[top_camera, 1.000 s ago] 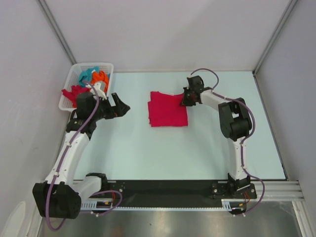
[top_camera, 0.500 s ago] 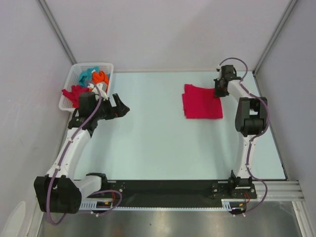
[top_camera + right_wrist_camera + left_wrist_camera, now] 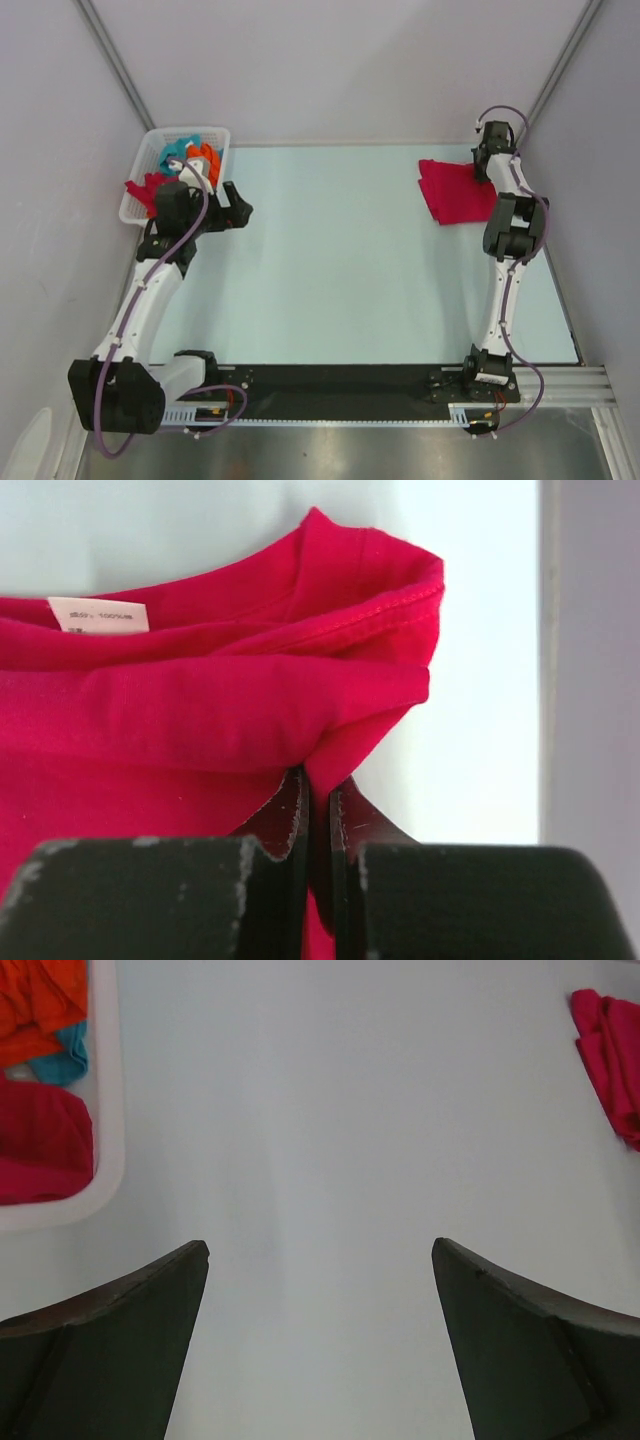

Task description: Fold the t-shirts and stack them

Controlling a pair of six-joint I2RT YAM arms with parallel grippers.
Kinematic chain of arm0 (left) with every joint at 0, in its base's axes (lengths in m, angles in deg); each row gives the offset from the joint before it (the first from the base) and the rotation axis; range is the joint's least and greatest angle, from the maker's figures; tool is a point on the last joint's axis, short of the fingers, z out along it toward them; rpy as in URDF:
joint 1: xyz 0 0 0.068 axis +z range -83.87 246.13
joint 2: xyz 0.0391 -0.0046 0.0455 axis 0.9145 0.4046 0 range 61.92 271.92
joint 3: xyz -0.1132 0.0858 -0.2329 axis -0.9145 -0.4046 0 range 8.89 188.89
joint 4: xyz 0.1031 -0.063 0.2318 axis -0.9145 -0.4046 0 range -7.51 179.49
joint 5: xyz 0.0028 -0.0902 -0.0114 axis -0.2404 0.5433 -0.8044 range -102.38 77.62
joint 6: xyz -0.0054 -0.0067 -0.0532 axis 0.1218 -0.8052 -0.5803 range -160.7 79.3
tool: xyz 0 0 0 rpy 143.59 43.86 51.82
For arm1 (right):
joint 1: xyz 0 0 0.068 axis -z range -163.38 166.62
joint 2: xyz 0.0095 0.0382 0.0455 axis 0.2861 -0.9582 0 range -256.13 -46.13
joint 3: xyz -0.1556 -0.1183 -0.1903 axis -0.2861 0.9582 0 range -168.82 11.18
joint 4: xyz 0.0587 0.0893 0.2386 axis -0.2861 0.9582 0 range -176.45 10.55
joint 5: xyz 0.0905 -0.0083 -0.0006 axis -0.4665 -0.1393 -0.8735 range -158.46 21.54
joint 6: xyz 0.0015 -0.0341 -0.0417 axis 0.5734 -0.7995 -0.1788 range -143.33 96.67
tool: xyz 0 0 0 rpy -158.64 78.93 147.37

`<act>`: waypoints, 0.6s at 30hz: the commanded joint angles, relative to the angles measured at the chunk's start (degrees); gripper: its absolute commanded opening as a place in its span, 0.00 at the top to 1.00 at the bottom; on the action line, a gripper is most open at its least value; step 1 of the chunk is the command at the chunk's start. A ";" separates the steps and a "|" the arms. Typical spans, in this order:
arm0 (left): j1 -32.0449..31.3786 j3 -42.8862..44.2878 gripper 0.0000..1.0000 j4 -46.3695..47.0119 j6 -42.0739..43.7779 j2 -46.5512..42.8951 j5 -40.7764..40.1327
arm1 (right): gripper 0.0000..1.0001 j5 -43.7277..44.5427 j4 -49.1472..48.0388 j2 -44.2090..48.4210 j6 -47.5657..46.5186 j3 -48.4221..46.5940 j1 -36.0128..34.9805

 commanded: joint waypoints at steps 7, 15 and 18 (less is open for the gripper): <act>0.42 4.75 0.00 11.19 5.16 7.26 -4.06 | 1.00 3.94 -8.81 -0.64 0.04 -4.47 5.55; 0.42 3.52 0.00 11.28 6.49 4.99 -4.68 | 0.98 -0.03 -12.14 -1.25 -2.77 -5.00 5.64; 0.42 3.08 0.00 11.46 6.31 4.01 -3.90 | 0.66 4.72 -12.59 -1.25 -2.60 -5.70 5.11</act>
